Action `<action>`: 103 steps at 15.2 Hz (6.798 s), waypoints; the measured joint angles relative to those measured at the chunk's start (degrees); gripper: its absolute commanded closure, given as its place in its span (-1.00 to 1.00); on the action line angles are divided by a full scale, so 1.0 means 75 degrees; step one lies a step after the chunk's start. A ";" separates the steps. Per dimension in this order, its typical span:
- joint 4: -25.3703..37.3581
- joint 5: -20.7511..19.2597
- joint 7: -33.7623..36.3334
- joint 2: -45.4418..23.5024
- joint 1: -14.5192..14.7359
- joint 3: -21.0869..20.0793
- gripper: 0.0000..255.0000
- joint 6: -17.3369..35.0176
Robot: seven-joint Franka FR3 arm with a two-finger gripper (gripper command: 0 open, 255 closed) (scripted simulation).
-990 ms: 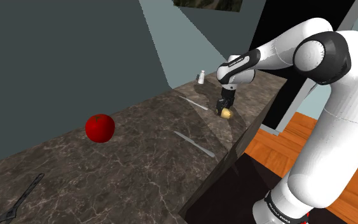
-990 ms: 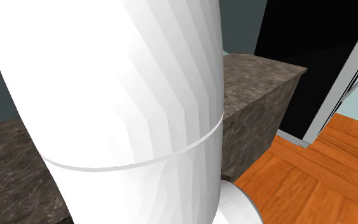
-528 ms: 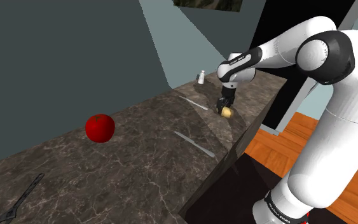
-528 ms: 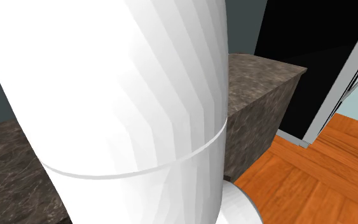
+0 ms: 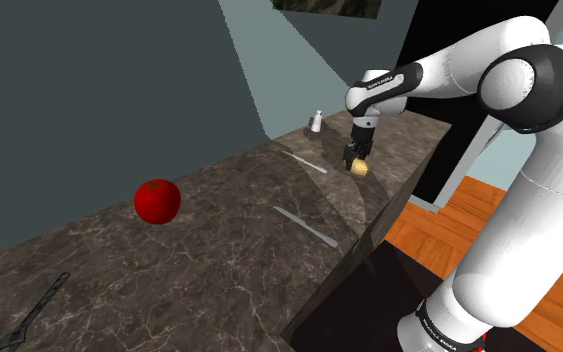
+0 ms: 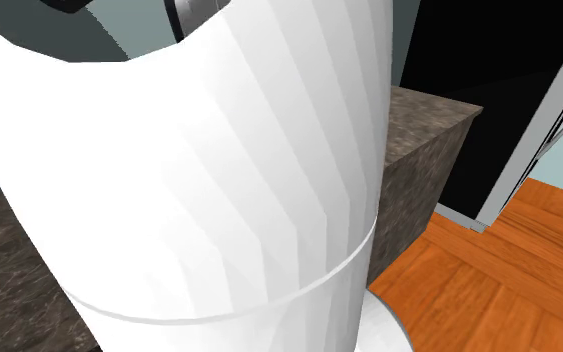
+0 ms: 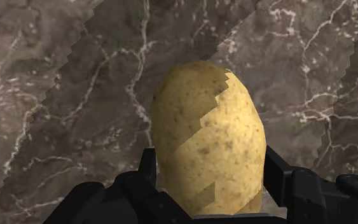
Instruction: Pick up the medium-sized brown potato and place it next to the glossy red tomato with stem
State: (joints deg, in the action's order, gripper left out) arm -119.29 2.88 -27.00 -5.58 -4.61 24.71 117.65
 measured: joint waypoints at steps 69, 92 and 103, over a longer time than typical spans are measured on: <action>0.4024 0.0250 0.7623 -0.0885 0.3636 -0.3910 1.00 -0.2653; 0.2473 0.0256 0.7585 -0.1389 0.3722 -0.3949 1.00 -0.0601; 0.1974 0.0255 0.7531 -0.1861 0.3749 -0.3951 1.00 0.0369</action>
State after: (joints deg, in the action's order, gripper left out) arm -104.49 4.79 29.49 -19.53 23.50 -4.93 120.41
